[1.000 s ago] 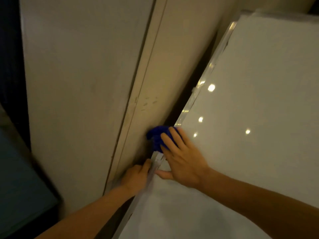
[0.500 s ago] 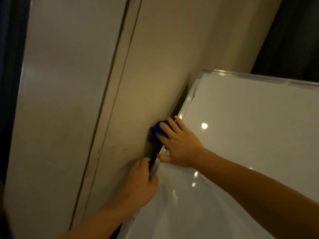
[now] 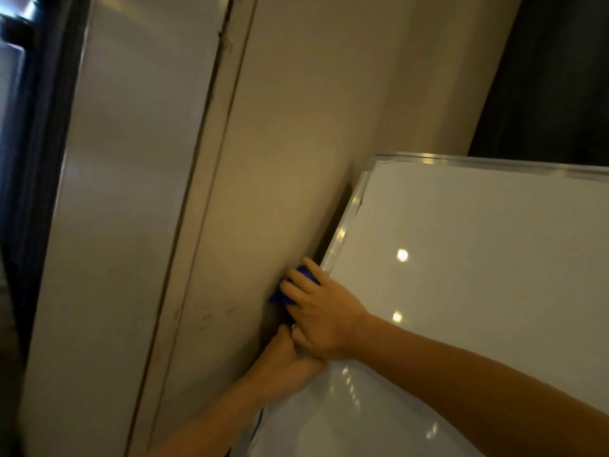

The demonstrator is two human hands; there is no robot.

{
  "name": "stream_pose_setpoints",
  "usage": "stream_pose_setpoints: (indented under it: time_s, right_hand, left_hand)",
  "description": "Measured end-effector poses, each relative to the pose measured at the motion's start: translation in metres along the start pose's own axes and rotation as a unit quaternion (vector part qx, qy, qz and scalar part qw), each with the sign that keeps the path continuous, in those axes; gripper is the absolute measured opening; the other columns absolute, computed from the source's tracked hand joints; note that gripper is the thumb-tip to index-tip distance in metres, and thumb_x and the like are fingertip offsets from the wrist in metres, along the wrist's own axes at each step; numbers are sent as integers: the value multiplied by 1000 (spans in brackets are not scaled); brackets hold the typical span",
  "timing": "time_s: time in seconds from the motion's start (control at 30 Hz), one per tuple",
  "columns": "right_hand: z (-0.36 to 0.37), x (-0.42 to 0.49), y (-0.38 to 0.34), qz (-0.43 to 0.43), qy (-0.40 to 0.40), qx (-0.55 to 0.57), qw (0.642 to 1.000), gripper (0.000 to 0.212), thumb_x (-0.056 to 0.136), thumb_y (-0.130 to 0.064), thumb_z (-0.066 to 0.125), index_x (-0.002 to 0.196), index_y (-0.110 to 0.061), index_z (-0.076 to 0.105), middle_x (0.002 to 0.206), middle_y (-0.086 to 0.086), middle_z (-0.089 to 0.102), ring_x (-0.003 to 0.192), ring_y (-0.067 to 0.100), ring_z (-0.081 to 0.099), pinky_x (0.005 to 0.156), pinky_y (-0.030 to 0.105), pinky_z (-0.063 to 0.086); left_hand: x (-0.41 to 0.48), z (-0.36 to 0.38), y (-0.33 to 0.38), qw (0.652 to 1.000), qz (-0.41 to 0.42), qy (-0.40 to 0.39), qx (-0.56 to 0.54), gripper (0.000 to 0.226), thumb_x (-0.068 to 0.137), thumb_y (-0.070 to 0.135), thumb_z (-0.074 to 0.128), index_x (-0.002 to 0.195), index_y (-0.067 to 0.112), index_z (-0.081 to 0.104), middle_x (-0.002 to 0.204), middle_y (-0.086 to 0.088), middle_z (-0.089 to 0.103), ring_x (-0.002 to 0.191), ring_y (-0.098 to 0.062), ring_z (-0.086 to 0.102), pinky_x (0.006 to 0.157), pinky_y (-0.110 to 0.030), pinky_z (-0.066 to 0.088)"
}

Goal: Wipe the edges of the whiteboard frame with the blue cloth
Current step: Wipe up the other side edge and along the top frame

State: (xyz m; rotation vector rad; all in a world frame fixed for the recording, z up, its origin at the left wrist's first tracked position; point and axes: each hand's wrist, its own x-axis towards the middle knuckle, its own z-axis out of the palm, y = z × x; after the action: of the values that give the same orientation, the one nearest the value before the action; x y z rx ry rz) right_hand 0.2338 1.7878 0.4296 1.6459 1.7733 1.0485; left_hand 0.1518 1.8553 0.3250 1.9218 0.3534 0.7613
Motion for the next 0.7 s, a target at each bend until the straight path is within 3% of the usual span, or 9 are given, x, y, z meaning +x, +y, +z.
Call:
stream_pose_setpoints:
  time_s: [0.1,0.2,0.3,0.43,0.5,0.7]
  right_hand:
    - [-6,-8,1,-46,-14,-9,999,56,98,-46,29,123,-13,67,143,10,47,139,32,31,121,52,-1]
    - [-24,-4,46,47,6,-55,997,60,99,-50,23,123,-14,64,137,11,48,131,30,38,120,53,9]
    - [-29,-8,67,123,8,-68,990,64,98,-54,19,125,-15,63,139,10,47,131,30,36,119,53,12]
    - [-5,-17,4,4,-18,-39,999,60,98,-52,26,124,-16,67,139,10,52,140,36,32,119,58,6]
    - [-6,-21,8,-14,-29,-37,999,61,99,-52,23,125,-19,66,138,8,54,141,35,32,120,57,2]
    - [-26,-6,86,144,-6,-61,988,67,98,-58,15,133,-21,58,149,8,41,144,33,23,120,51,9]
  left_hand:
    - [-3,2,1,1000,-7,-6,18,70,49,65,68,106,35,42,108,24,48,92,10,50,61,-5,42]
    - [-6,6,-1,995,-97,-3,37,93,41,88,63,109,29,38,108,17,46,97,-2,51,74,-23,47]
    - [-7,14,0,994,-90,16,61,96,39,92,59,106,27,36,113,8,47,105,-14,52,92,-38,47]
    - [-7,22,4,991,-1,78,108,103,48,86,60,125,21,39,120,4,48,111,-18,52,92,-40,47]
    - [-9,24,4,992,-2,81,98,98,51,82,66,122,21,38,118,5,47,109,-17,52,89,-36,47]
    - [-8,26,-2,992,-49,61,99,93,44,87,63,106,26,32,112,5,45,105,-19,51,89,-38,45]
